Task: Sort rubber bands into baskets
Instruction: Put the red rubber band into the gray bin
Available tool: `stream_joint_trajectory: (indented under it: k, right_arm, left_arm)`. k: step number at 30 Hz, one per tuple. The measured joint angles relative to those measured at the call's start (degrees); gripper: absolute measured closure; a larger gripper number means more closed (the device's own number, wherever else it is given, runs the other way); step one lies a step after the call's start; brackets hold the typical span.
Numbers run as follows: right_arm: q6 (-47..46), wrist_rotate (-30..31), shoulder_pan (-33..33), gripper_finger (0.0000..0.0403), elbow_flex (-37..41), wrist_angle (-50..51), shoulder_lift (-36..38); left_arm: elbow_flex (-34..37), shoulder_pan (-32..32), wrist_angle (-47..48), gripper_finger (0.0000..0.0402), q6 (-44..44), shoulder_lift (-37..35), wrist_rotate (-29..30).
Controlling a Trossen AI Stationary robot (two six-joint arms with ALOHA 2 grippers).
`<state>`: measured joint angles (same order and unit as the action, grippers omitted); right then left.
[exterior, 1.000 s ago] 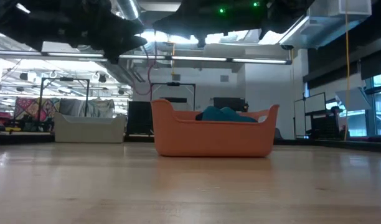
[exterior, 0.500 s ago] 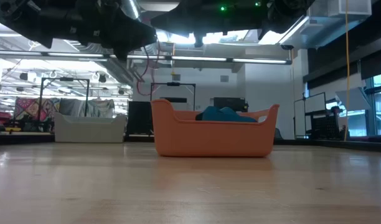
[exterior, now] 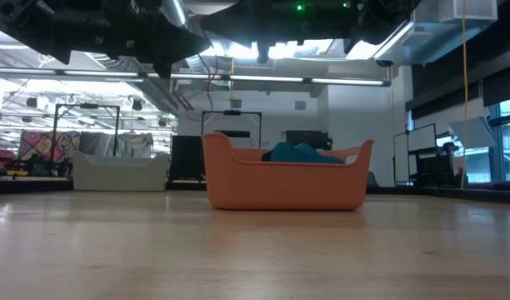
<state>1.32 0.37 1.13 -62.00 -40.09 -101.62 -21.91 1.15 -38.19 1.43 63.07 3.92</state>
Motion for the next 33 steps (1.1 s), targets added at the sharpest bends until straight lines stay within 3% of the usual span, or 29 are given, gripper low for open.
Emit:
stream_joint_trajectory:
  k: [4,9,12,16,22,27,33]
  right_arm:
    - [-2.32,-0.01,-0.05,0.0385,0.00,-0.16,0.00]
    - [-2.22,-0.01,-0.05,0.0316,0.04,0.22,0.72]
    - [0.18,0.05,-0.05,0.0277,0.13,4.23,3.27]
    - [1.94,1.54,-0.05,0.0247,0.07,14.48,7.67]
    - [1.88,2.04,0.56,0.0238,0.37,26.39,11.17]
    - [3.59,2.02,2.82,0.0237,3.43,26.57,13.08]
    - [6.03,1.41,6.35,0.0237,9.62,21.73,14.14]
  left_arm:
    - [0.00,0.00,0.10,0.0399,-0.26,0.00,-0.01]
    - [0.00,0.91,0.73,0.0399,-0.26,-0.11,-0.02]
    - [0.00,2.39,3.84,0.0400,-0.15,-1.17,0.62]
    - [0.00,4.28,9.07,0.0400,-0.46,-3.97,6.26]
    - [0.00,8.14,13.95,0.0400,-3.56,-8.48,14.22]
    - [0.00,12.43,17.87,0.0400,-4.88,-10.90,20.61]
    - [-0.10,19.12,18.49,0.0400,-8.90,-11.10,23.81]
